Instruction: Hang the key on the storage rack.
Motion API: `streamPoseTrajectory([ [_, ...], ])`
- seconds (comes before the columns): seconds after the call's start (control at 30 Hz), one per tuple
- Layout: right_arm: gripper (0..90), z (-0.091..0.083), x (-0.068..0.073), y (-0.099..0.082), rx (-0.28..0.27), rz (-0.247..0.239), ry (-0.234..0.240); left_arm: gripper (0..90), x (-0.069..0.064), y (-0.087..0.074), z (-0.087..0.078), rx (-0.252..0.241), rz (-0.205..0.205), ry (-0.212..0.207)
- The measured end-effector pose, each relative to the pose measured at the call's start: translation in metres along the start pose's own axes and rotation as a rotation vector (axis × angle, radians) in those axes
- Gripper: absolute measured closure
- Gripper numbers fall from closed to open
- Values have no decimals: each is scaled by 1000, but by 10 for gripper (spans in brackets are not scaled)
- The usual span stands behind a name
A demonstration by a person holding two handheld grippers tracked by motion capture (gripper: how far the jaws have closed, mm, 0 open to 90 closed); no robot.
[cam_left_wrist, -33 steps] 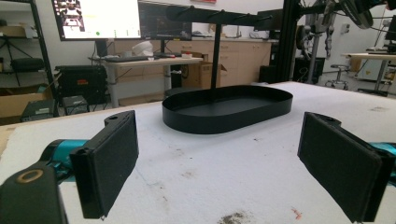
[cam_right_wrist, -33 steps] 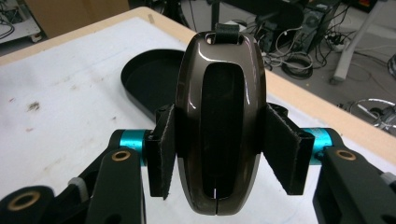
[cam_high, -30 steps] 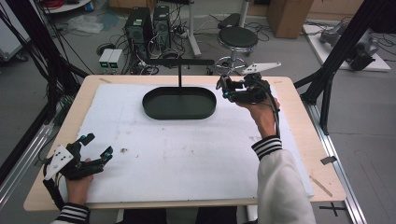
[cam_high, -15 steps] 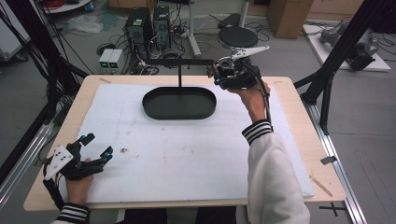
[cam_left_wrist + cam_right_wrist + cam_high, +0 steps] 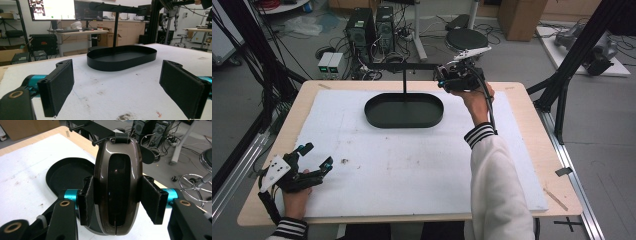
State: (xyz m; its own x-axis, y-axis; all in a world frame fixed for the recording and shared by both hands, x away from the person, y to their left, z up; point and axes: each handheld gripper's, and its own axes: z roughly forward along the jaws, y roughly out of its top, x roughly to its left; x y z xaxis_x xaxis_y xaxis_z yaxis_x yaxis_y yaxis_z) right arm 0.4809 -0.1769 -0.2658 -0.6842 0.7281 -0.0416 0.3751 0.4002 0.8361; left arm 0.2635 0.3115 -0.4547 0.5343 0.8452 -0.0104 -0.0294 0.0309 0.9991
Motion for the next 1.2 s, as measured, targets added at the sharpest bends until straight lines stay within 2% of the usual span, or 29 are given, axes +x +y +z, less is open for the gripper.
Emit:
streamPoseTrajectory([
  [0.1, 481, 4, -1, 0, 4, 8, -11, 128, 0, 0, 0, 0, -1, 1],
  [0.17, 481, 6, -2, 1, -18, 23, -12, 128, 0, 0, 0, 0, -3, 2],
  [0.6, 481, 16, 0, 11, -15, 10, -47, 128, 0, 0, 0, 4, -6, 5],
  [1.2, 481, 22, -9, 8, -25, 34, -65, 128, 0, 0, 1, 5, -6, 8],
])
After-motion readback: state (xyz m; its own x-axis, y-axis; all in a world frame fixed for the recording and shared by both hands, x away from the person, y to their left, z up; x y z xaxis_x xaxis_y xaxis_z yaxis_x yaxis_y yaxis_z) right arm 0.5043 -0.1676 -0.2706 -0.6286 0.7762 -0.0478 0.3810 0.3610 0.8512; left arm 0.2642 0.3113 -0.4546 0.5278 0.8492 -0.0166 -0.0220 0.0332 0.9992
